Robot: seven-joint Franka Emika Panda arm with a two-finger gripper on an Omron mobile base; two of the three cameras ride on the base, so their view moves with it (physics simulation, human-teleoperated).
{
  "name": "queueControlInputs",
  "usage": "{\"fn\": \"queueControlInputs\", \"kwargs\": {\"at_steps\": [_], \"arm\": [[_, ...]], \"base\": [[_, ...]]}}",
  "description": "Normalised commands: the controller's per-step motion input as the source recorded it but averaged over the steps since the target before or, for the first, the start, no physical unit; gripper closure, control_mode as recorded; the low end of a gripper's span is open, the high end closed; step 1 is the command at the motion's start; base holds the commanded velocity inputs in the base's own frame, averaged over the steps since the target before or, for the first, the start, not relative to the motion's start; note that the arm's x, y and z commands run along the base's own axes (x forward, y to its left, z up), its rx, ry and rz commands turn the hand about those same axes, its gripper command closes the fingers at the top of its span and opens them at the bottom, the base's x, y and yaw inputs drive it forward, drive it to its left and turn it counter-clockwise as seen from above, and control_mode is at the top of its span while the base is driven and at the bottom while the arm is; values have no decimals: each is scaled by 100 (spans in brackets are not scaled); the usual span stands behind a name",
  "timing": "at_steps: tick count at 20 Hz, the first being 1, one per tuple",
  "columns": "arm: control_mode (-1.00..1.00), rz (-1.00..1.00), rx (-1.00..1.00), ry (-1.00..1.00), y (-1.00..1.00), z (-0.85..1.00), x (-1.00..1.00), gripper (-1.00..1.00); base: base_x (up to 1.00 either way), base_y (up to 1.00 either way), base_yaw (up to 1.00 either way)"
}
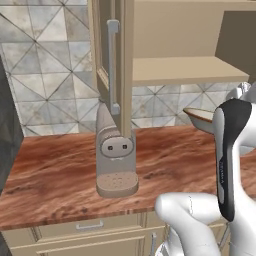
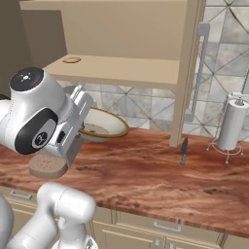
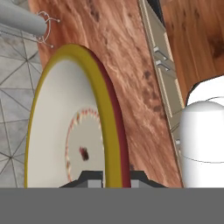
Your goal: Pick the mug and place it in the sink. Pick the bowl and place it in the open cabinet and then close the cabinet.
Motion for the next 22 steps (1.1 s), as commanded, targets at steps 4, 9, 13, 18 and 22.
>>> {"fn": "queueControlInputs", "kwargs": {"at_steps": [4, 9, 13, 18, 22], "arm": [[100, 0, 0, 0, 0, 0, 0, 100], [-100, 0, 0, 0, 0, 0, 0, 100], [-100, 1, 0, -8, 0, 4, -48, 100], [-100, 3, 0, -18, 0, 21, -54, 100], [-100, 4, 0, -8, 0, 37, -22, 100]], "base": [[41, 2, -5], [15, 5, -1], [0, 0, 0], [0, 0, 0], [0, 0, 0]]}}
